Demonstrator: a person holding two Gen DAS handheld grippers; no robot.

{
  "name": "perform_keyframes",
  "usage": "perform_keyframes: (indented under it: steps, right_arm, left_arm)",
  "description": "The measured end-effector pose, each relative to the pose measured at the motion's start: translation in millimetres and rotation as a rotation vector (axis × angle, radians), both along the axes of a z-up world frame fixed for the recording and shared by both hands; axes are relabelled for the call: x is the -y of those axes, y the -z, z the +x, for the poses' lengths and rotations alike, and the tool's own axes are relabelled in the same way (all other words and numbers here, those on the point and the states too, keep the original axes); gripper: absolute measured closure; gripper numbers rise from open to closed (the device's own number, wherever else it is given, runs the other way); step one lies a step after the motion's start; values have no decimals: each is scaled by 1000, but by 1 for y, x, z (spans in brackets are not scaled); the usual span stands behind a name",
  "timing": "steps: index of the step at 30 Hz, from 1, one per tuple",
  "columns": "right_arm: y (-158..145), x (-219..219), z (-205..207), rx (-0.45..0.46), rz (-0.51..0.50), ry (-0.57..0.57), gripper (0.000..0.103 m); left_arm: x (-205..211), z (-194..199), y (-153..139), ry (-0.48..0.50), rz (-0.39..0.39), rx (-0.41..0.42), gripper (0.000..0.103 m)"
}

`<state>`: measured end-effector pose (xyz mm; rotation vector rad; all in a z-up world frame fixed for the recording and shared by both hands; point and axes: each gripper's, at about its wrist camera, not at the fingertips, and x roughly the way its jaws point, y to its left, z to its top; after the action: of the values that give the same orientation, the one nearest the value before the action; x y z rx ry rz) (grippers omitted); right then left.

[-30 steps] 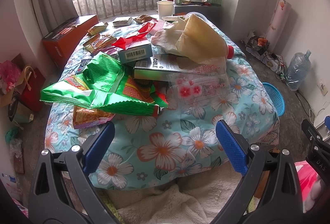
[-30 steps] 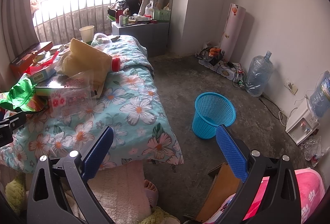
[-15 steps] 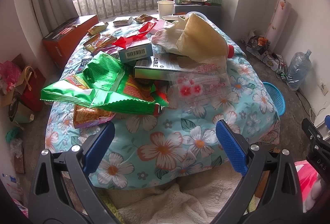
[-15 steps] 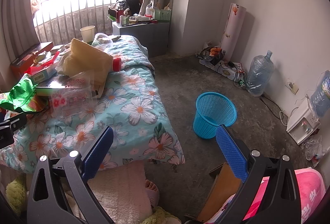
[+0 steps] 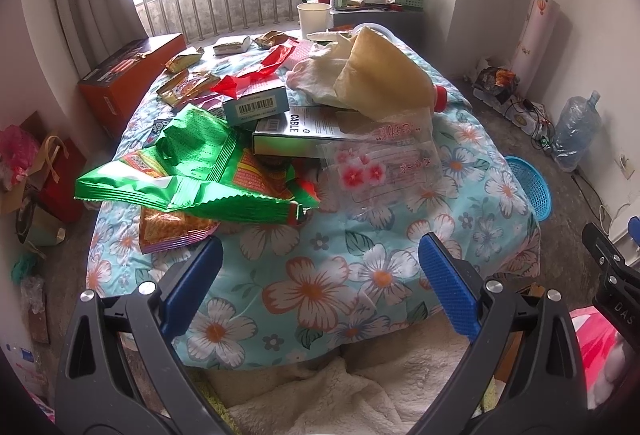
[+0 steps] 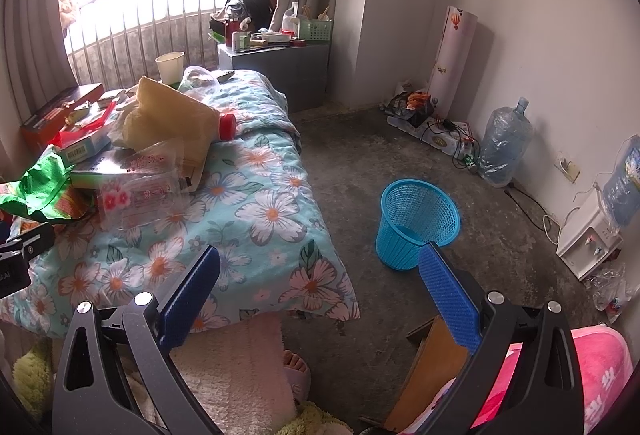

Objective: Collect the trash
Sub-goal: 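Grasp the red packet with the left tool while the right tool grasps the beige paper towel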

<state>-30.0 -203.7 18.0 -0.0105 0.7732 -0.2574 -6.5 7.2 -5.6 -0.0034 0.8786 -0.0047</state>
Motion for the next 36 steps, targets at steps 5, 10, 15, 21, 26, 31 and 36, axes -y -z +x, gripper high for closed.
perform_keyframes:
  steps: [5, 10, 15, 21, 26, 31, 36]
  right_arm:
    - [-2, -4, 4, 5, 0, -4, 6]
    - [-5, 1, 15, 21, 14, -15, 6]
    - [-5, 3, 33, 36, 54, -36, 6]
    - [-17, 1, 55, 114, 90, -83, 6]
    - [-18, -3, 80, 186, 152, -157, 6]
    - [-17, -12, 112, 196, 193, -256, 6]
    - [-15, -27, 163, 143, 306, -428, 12]
  left_arm:
    - [9, 2, -9, 24, 19, 33, 9]
    - [18, 7, -21, 55, 51, 97, 9]
    - [18, 19, -41, 98, 50, 147, 9]
    - [-21, 56, -81, 103, 14, 181, 9]
    - [-58, 87, -95, 91, 11, 160, 9]
    - [-92, 120, -96, 106, 0, 114, 9]
    - [-102, 154, -92, 128, 82, 81, 9]
